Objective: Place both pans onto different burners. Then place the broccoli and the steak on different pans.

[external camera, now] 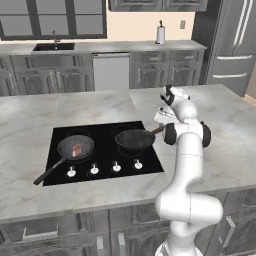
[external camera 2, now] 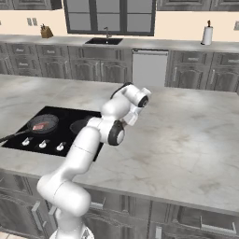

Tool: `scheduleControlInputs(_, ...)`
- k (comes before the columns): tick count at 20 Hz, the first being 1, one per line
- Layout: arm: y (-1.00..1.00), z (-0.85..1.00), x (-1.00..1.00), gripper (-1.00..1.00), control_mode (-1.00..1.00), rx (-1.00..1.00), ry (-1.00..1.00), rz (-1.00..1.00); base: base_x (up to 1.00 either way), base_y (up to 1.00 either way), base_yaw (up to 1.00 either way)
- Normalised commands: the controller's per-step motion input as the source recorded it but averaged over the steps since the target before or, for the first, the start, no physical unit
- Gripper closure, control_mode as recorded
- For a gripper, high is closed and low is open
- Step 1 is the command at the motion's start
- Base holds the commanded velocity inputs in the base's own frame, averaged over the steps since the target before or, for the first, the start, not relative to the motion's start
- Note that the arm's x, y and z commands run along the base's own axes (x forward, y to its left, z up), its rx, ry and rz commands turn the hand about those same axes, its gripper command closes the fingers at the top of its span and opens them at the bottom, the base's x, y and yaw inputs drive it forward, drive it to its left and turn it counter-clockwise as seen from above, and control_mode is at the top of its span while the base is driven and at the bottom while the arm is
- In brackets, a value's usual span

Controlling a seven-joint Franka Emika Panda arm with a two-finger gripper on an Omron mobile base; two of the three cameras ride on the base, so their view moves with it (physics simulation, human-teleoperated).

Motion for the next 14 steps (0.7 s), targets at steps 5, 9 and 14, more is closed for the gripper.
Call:
scheduleControlInputs(5, 0.23, -0.09, -0.02, 1.00, -1.00, 0.00, -0.08, -0.04, 0.00, 0.00, 0.00)
scheduleControlInputs(9, 0.03, -0.21, -0.06, 1.00, -1.00, 0.00, -0.15, -0.07, 0.00, 0.00, 0.00)
scheduleControlInputs(14, 0.01, -0.19, -0.11, 1.00, -1.00, 0.00, -0.18, -0.07, 0.00, 0.00, 0.00)
